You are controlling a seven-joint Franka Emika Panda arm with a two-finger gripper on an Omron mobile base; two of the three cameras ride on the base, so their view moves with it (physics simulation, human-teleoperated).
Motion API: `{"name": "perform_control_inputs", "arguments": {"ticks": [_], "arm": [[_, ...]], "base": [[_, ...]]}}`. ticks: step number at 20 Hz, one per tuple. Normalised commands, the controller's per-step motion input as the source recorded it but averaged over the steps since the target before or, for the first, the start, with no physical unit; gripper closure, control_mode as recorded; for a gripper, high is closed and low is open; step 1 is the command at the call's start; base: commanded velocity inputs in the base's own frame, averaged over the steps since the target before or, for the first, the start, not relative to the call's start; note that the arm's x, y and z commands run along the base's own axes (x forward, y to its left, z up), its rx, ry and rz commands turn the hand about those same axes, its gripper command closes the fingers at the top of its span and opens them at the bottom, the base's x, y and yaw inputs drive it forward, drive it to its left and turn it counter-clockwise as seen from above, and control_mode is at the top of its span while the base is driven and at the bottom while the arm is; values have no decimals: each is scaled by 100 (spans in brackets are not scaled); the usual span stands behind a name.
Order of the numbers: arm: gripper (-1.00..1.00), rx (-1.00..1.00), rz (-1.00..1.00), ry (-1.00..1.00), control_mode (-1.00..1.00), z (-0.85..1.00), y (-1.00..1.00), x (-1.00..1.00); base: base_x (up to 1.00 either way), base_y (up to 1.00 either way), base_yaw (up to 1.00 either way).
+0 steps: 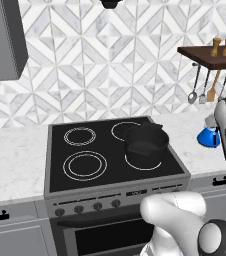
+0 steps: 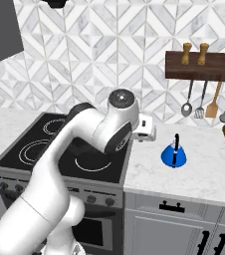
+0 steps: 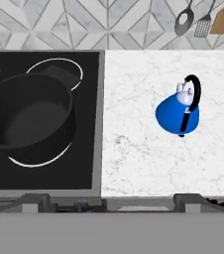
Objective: Pick the kettle from the counter and place it on a stove burner. Then turn the burner on.
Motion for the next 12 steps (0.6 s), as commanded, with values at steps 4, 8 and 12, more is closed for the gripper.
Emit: {"name": "perform_control_inputs", "arguments": {"ticks": [4,8,12], "arm": [[-100,4,-14,13,-100,-15,-100,29],[-100,6,-10,11,-100,-12,-100,45],[-100,1,3,3,-100,-29,-65,88]], "base": [[0,0,0],[0,0,0],[0,0,0]]}}
